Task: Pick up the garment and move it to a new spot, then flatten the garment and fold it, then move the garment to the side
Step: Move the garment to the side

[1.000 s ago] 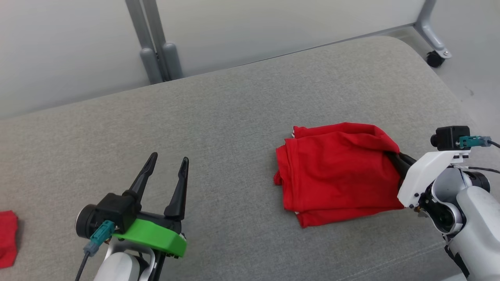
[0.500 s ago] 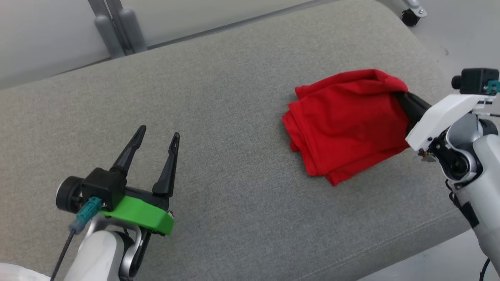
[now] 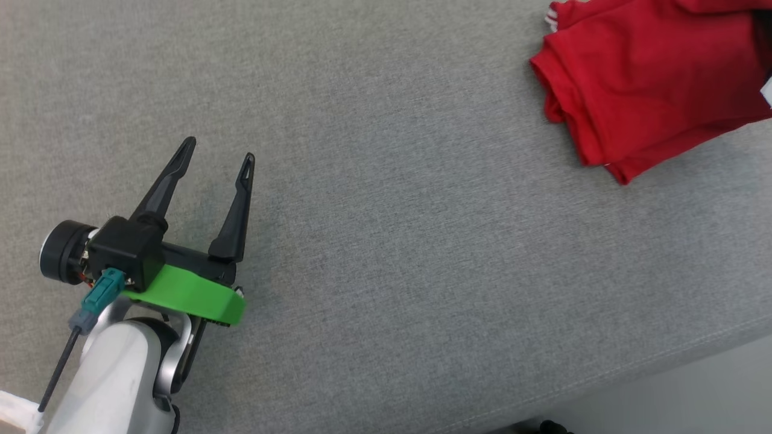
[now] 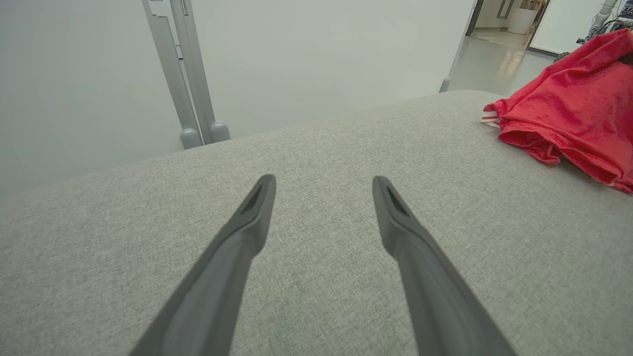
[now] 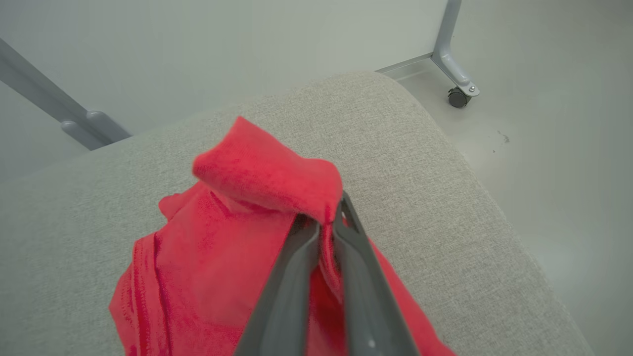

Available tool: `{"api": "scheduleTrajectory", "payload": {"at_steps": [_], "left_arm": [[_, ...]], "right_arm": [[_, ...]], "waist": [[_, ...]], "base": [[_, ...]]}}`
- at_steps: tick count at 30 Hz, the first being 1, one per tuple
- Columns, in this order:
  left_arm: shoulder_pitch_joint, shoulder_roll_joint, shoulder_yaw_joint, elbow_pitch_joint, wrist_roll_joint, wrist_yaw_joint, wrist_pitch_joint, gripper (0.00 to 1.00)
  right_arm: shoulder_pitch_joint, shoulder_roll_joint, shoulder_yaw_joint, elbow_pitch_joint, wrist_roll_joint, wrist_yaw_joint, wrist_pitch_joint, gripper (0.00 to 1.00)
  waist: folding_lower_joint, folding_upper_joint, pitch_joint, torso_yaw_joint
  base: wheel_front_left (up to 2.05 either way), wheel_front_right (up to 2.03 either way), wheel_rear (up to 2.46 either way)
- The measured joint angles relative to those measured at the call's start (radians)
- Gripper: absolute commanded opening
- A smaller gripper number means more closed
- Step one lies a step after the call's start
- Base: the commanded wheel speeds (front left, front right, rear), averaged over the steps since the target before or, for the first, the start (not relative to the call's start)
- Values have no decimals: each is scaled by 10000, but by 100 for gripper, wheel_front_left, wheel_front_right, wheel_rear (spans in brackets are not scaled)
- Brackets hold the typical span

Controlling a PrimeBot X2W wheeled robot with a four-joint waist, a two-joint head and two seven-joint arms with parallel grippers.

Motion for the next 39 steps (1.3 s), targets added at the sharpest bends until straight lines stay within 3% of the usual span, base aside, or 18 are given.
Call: {"api": "scheduleTrajectory", "payload": {"at_steps": [8, 9, 10, 11, 15, 16, 20, 29, 39], "left_arm": [[-201, 42, -50, -121, 56, 31, 6, 100], [-205, 42, -56, -102, 56, 36, -4, 100], [-211, 35, -61, -67, 54, 40, -29, 100], [-214, 29, -61, -35, 52, 42, -58, 100], [-206, -73, -67, 259, -52, 82, -284, 100], [-189, -157, -75, 433, -127, 113, -447, 100], [25, -284, -71, 859, -284, 123, -731, 100], [1068, -351, 387, 1611, -811, 414, -1229, 100], [2331, -130, 1037, 1820, -1166, 920, -1444, 100]], "right_arm": [[-1131, -439, 58, 2163, -759, 2, -690, 0], [-1241, -454, 98, 2522, -984, 2, -809, 26], [-1330, -460, 27, 2869, -1141, 6, -1118, 78], [-1434, -451, -56, 3135, -1204, 6, -1358, 100], [-1755, -399, 104, 3812, -1967, 8, -2535, 100], [-1830, -332, 176, 3873, -2234, 8, -3300, 100], [-1667, 73, 527, 3384, -2458, 8, -4284, 100], [599, 679, 955, 598, -2186, 8, -4790, 100], [3802, 932, 523, -2359, -2261, 6, -4800, 100]], "waist": [[1, 0, 985, 476], [1, 0, 1048, 554], [1, 0, 1094, 636], [0, 0, 1115, 698], [1, 0, 986, 911], [0, 0, 794, 984], [0, -1, 253, 1086], [-1, 0, -1498, 1208], [-2, 0, -3481, 1383]], "base": [[0, 0, 0], [0, 0, 0], [0, 0, 0], [0, 0, 0], [0, 0, 0], [0, 0, 0], [0, 0, 0], [0, 0, 0], [0, 0, 0]]}}
